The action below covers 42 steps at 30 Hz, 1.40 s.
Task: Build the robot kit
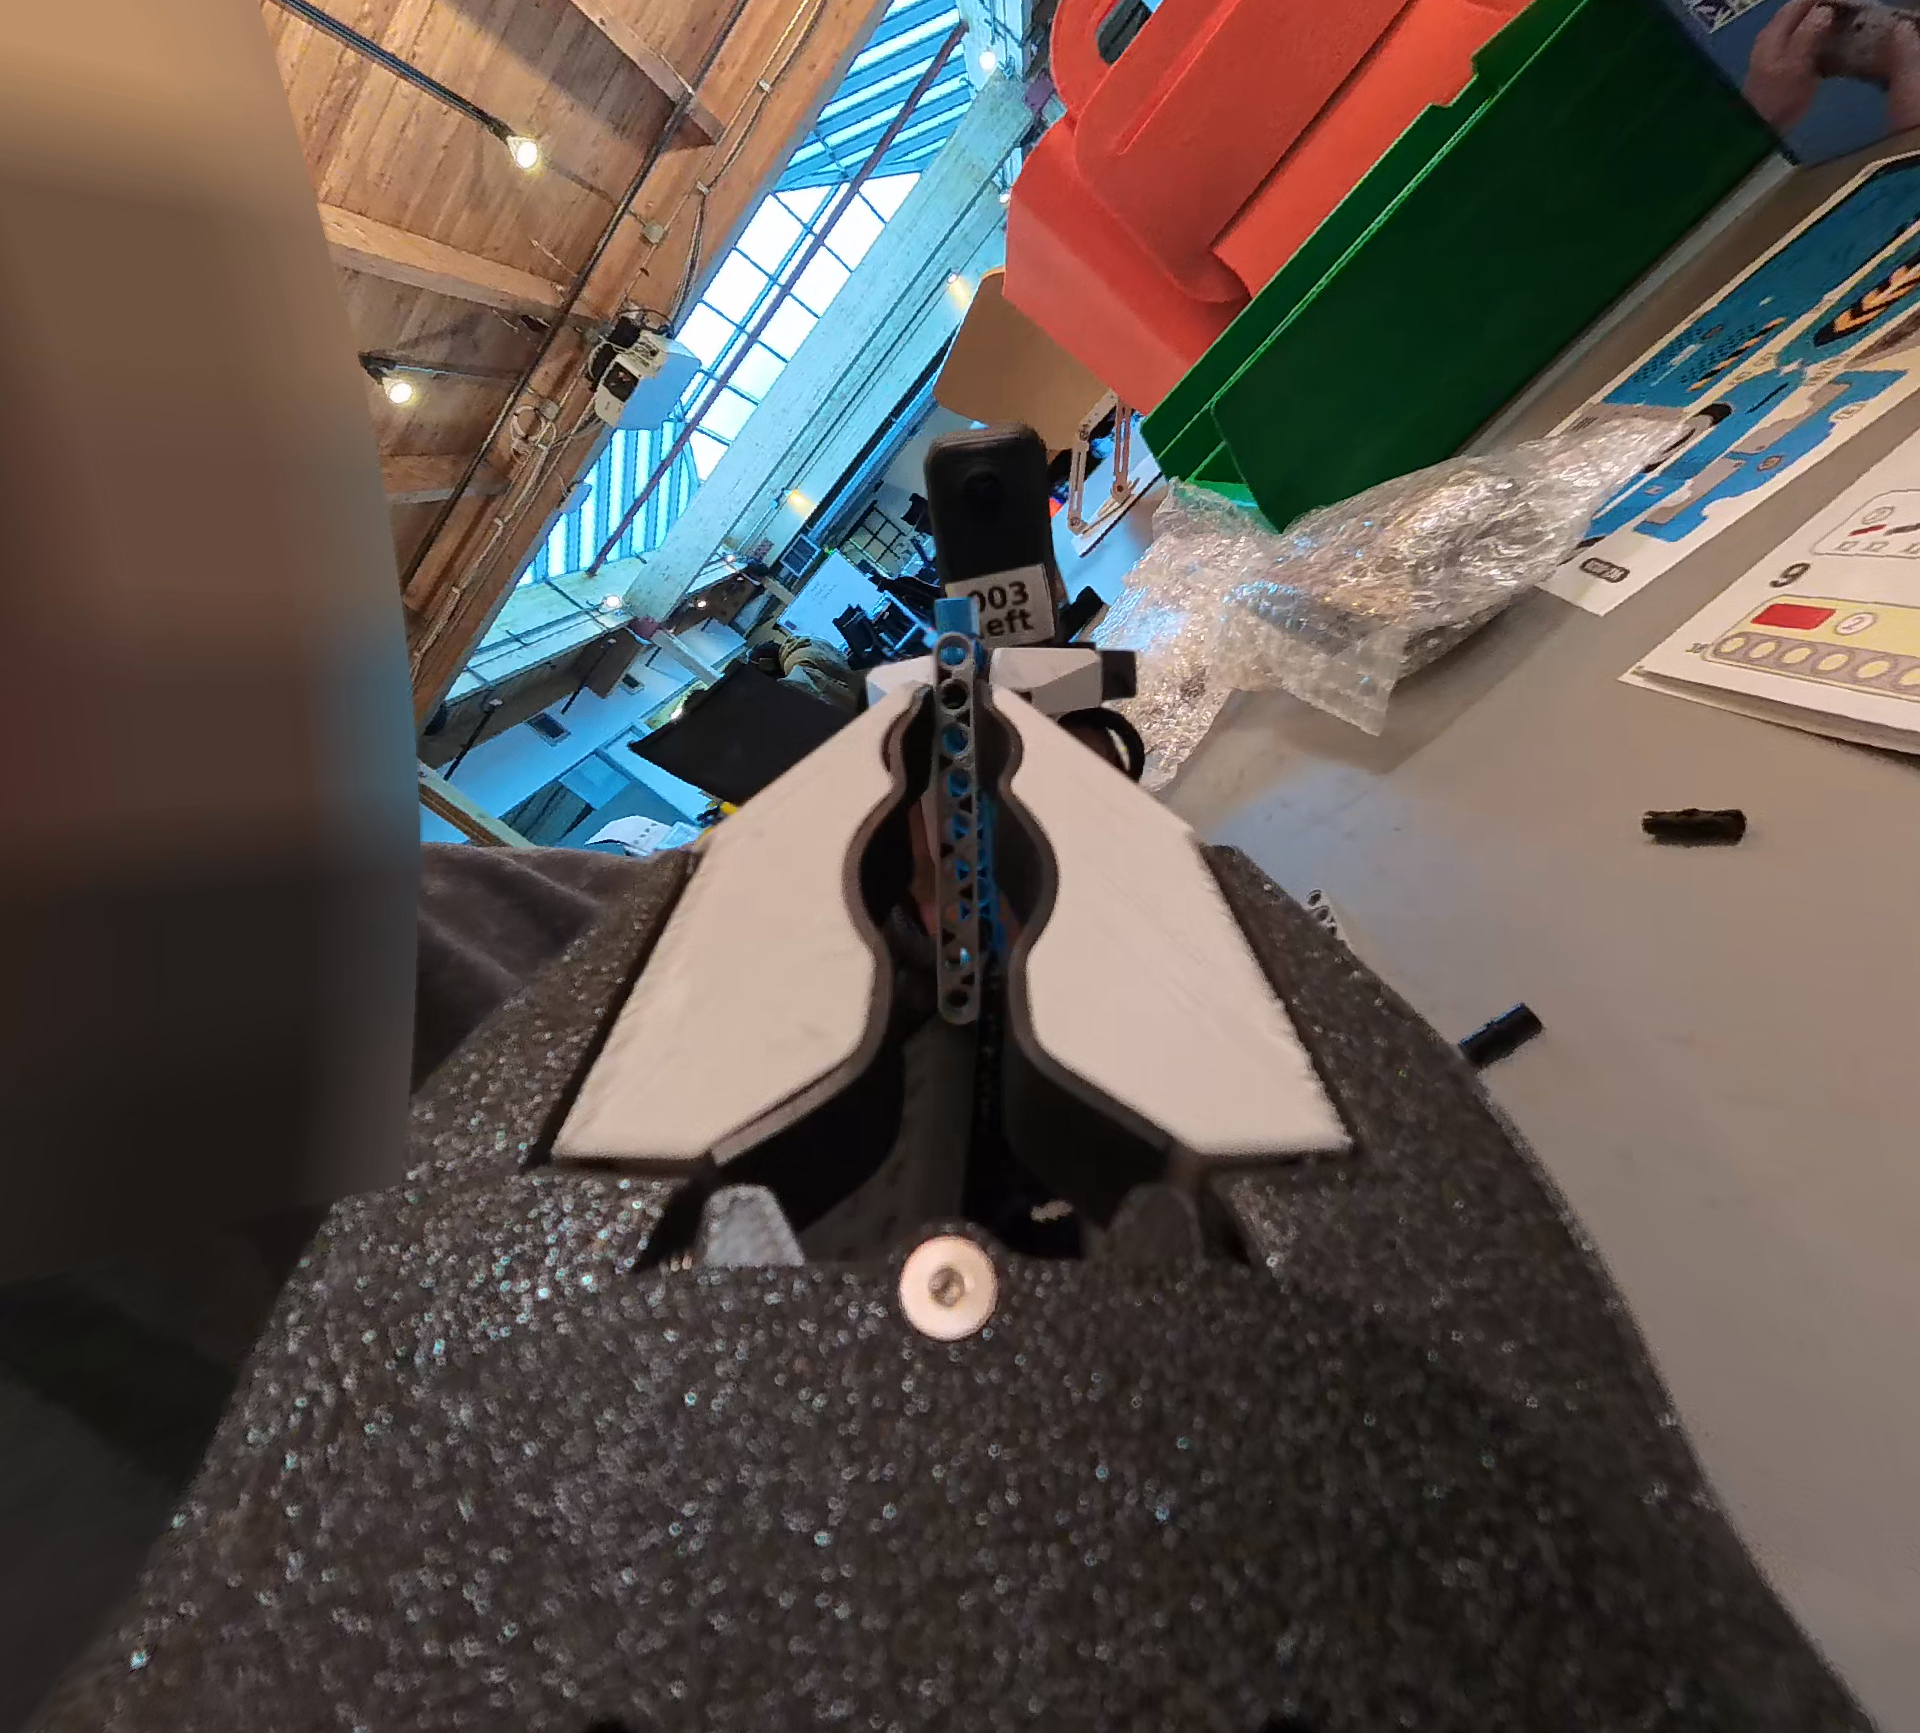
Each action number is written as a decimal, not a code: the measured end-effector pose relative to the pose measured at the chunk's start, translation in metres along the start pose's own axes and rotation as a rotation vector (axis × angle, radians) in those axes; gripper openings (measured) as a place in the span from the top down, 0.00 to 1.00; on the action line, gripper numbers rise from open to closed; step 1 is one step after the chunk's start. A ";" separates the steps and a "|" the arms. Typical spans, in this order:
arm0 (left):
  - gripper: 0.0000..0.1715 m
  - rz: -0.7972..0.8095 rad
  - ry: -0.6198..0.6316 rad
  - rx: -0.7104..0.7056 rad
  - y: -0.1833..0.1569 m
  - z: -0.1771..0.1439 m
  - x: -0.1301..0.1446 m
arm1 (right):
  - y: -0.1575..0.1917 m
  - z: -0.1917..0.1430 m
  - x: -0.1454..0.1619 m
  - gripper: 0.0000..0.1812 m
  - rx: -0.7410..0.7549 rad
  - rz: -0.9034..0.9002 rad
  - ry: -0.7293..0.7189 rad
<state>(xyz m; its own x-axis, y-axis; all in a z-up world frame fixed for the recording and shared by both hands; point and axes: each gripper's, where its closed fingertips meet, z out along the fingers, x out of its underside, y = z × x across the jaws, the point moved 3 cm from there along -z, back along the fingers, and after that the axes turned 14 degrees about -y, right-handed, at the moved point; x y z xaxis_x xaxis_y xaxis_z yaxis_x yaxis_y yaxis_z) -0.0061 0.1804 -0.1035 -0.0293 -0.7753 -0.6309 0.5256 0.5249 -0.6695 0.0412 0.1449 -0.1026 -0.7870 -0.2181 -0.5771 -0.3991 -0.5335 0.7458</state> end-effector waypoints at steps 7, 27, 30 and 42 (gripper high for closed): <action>0.97 -0.002 -0.042 -0.017 0.001 0.000 0.001 | 0.000 0.000 -0.001 0.97 0.018 -0.015 -0.026; 0.97 -0.074 -0.068 -0.003 0.004 -0.007 -0.015 | -0.004 -0.010 0.013 0.92 0.061 -0.148 0.197; 0.97 -0.078 -0.066 0.001 0.004 -0.006 -0.014 | -0.001 -0.008 0.024 0.97 0.038 -0.143 0.261; 0.96 0.099 0.129 -0.002 -0.004 0.004 0.016 | 0.000 -0.010 0.003 0.97 0.003 0.011 0.111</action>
<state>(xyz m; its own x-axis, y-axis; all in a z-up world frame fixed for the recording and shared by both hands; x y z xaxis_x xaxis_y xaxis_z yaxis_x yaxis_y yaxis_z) -0.0051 0.1648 -0.1095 -0.0869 -0.6684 -0.7387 0.5300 0.5969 -0.6024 0.0437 0.1359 -0.1071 -0.7348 -0.3130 -0.6018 -0.3919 -0.5282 0.7533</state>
